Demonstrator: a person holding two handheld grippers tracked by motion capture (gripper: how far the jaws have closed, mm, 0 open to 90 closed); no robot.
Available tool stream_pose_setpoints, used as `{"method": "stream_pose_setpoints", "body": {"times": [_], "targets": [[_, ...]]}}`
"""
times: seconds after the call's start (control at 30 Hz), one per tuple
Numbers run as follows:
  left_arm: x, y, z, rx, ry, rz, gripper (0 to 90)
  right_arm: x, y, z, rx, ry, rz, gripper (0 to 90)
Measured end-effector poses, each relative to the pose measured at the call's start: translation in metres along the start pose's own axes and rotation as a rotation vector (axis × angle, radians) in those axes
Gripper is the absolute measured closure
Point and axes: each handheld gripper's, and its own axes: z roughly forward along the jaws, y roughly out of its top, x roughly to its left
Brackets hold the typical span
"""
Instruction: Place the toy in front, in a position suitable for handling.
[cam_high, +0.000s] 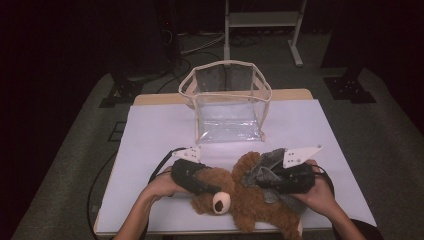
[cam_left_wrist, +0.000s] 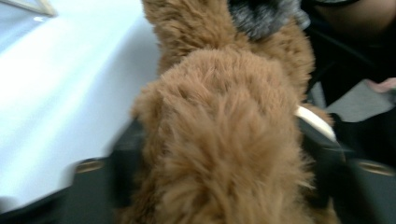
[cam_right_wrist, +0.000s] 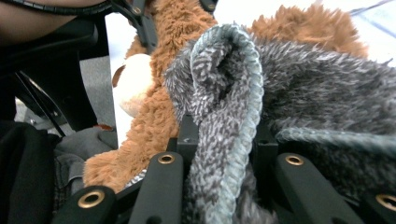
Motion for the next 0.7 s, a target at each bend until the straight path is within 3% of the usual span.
{"method": "stream_pose_setpoints", "body": {"times": [0.07, 0.17, 0.3, 0.43, 0.57, 0.7], "targets": [[0.0, 0.009, -0.001, 0.008, 0.048, 0.036, 46.2, -0.008, 0.002, -0.003, -0.006, -0.01, 0.018, 71.5], [0.006, 0.026, -0.004, 0.003, 0.121, 0.077, 50.0, -0.021, 0.005, -0.008, -0.021, -0.025, 0.039, 71.0], [0.017, 0.045, -0.005, 0.043, 0.162, 0.132, 51.5, -0.045, 0.006, -0.014, -0.049, -0.034, 0.099, 71.1], [0.03, 0.06, -0.011, 0.06, 0.207, 0.165, 52.4, -0.062, 0.01, -0.017, -0.059, -0.05, 0.119, 71.4], [0.042, 0.066, -0.02, 0.068, 0.257, 0.175, 52.2, -0.079, 0.023, -0.013, -0.07, -0.053, 0.132, 71.3], [0.04, 0.056, -0.026, 0.045, 0.264, 0.172, 50.6, -0.09, 0.031, 0.0, -0.051, -0.045, 0.13, 71.4]]}}
